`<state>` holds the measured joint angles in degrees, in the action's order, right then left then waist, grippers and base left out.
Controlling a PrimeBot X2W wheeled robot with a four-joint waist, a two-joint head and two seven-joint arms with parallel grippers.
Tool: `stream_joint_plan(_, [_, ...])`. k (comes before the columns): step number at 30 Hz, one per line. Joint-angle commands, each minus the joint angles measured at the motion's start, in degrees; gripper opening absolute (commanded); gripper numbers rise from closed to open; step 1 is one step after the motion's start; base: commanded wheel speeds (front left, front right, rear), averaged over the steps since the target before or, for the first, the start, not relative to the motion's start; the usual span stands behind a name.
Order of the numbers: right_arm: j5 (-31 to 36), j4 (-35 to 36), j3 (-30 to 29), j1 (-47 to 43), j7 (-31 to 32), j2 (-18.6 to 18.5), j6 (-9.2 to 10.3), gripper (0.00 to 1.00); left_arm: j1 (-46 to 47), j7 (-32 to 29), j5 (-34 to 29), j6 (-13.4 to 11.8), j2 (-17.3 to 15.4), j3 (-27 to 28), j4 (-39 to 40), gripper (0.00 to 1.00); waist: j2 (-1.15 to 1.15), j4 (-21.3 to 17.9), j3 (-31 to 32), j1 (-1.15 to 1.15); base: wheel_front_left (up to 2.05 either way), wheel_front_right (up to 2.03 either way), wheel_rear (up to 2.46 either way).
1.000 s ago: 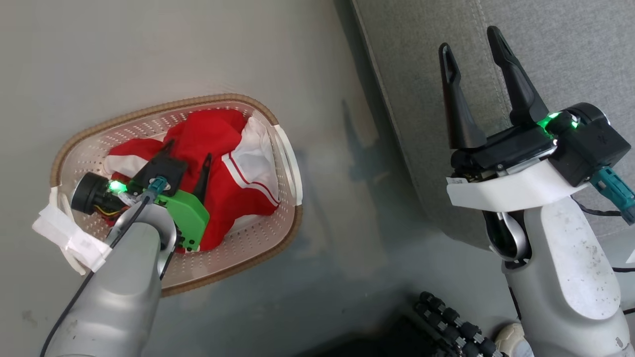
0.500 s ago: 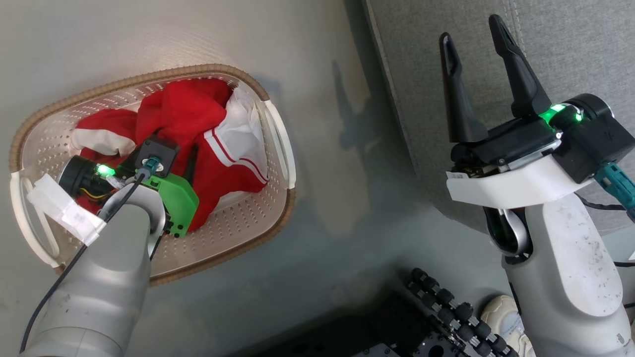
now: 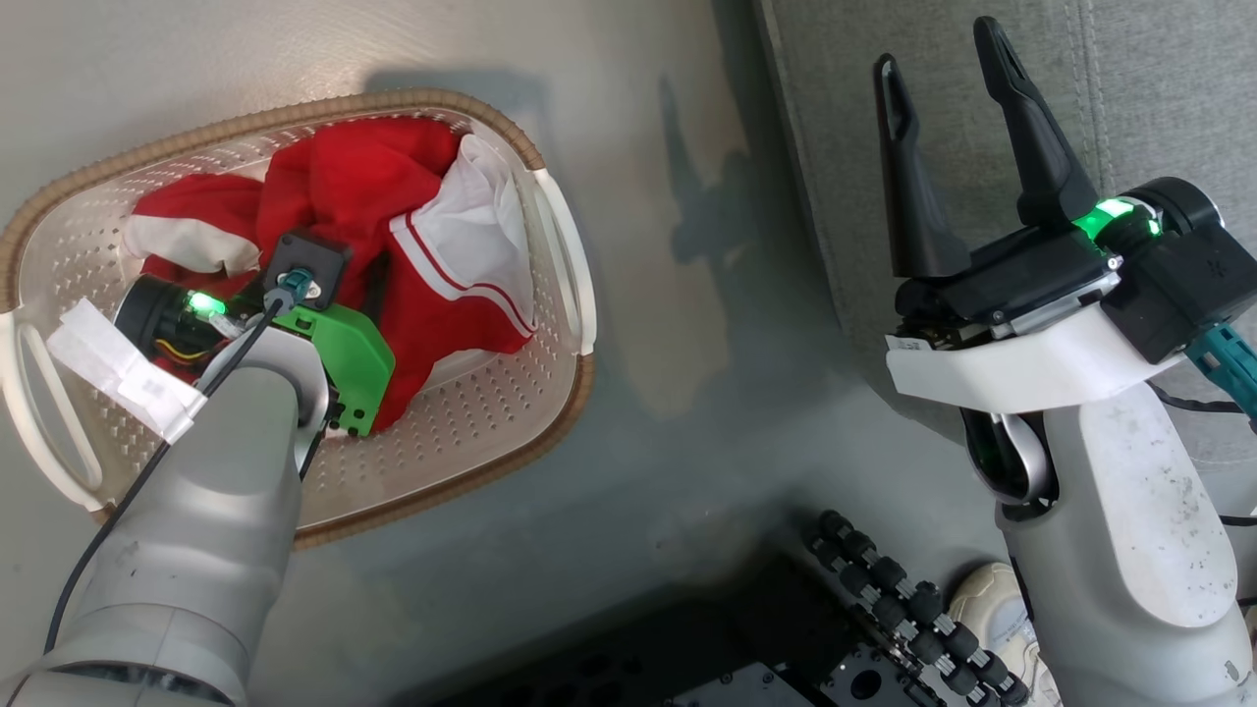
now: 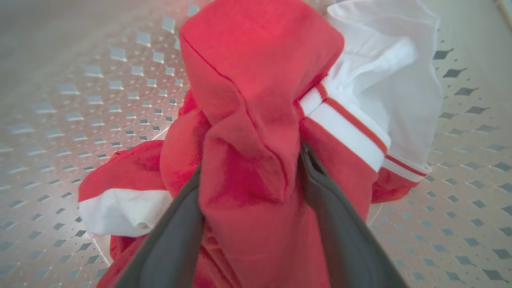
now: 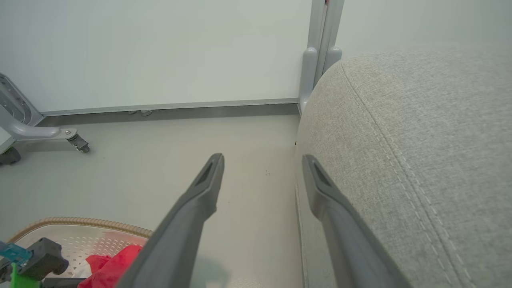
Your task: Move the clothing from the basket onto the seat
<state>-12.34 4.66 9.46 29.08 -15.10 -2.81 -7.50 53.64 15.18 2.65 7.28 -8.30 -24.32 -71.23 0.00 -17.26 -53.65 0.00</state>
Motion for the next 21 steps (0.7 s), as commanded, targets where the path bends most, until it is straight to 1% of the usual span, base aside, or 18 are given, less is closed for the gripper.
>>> stream_joint_plan(1, [0.25,0.37,0.0,0.62,-0.1,-0.14,0.02,1.0,1.18,-0.04,0.58,0.18,0.0,0.15,0.4,0.0,0.0,0.3,-0.16,0.0,0.0,0.0,0.0])
stream_joint_plan(6, [0.53,0.11,-0.09,0.6,-0.1,-0.15,0.02,1.0,0.64,-0.03,1.11,0.22,0.33,-0.59,2.48,0.0,0.0,1.16,0.51,0.0,0.0,0.0,0.0])
stream_joint_plan(10, [0.85,-0.1,0.08,0.53,-0.1,-0.15,0.02,1.0,-0.72,-0.03,2.93,0.25,0.8,0.08,4.93,0.0,0.0,1.97,1.87,0.0,0.0,0.0,0.0])
stream_joint_plan(15, [1.24,-0.49,0.26,0.36,-0.1,-0.15,0.02,1.0,-2.29,-0.03,4.1,0.25,1.02,-0.26,8.9,0.0,0.0,3.19,4.05,0.0,0.0,0.0,0.0])
stream_joint_plan(21, [2.01,-1.68,0.18,-0.82,-0.1,-0.15,0.02,1.0,-5.48,-0.02,6.18,0.26,1.74,-0.71,14.26,0.0,0.0,5.61,8.51,0.0,0.0,0.0,0.0])
